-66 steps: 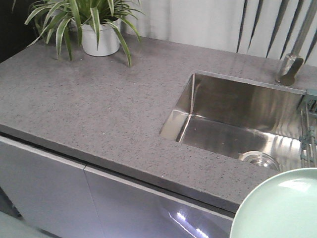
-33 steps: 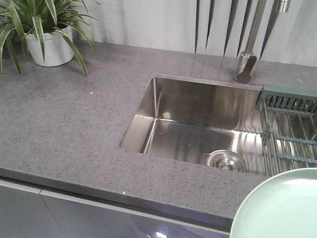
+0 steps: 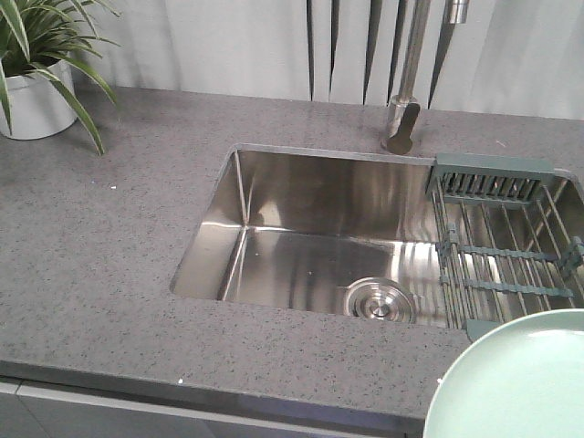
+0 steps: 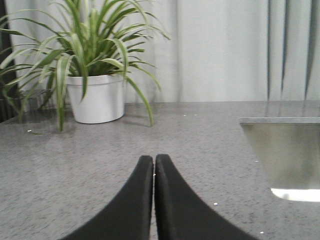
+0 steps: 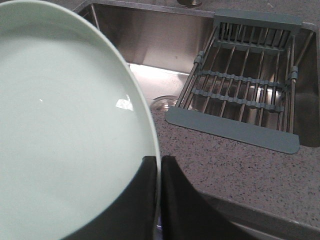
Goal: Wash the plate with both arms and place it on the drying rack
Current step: 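Carry the plate in the right gripper up to the sink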
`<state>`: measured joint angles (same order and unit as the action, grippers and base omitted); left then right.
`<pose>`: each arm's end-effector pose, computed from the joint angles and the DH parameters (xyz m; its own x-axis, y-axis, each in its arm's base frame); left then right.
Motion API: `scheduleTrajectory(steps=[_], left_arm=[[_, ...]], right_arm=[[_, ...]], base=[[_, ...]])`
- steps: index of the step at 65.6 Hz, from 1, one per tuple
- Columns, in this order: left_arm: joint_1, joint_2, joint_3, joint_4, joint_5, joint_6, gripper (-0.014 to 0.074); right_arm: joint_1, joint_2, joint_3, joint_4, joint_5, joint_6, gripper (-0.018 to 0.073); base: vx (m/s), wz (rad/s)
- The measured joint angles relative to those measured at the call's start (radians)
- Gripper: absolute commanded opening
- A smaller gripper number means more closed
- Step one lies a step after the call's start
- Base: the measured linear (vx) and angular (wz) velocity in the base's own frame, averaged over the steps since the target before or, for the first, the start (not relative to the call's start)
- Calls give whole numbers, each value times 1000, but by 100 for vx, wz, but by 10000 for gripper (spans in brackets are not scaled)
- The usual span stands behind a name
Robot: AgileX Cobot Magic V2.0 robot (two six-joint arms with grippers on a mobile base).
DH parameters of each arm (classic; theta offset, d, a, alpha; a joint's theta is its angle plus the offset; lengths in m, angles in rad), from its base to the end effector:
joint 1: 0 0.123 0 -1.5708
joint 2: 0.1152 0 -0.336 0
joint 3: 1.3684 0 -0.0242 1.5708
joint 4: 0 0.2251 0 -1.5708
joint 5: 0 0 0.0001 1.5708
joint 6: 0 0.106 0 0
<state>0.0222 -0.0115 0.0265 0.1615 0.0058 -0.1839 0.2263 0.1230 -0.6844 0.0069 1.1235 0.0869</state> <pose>-0.0057 0.0000 0.2051 0.0669 -0.0209 -0.9975 -0.0216 0.9995 -0.0224 -0.0659 -0.0145 0.3090 -0.4644 -0.0148 -0.8855 -0.1888 0.9785 0.0827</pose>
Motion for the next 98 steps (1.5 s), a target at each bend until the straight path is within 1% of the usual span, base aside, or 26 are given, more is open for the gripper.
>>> scheduleTrajectory(steps=[49,98], left_arm=[[-6,0,0,0,0,0,-5],[-6,0,0,0,0,0,-5]], right_arm=[[0,0,0,0,0,0,-5],[0,0,0,0,0,0,-5]], base=[[4,-13],[2,-4]])
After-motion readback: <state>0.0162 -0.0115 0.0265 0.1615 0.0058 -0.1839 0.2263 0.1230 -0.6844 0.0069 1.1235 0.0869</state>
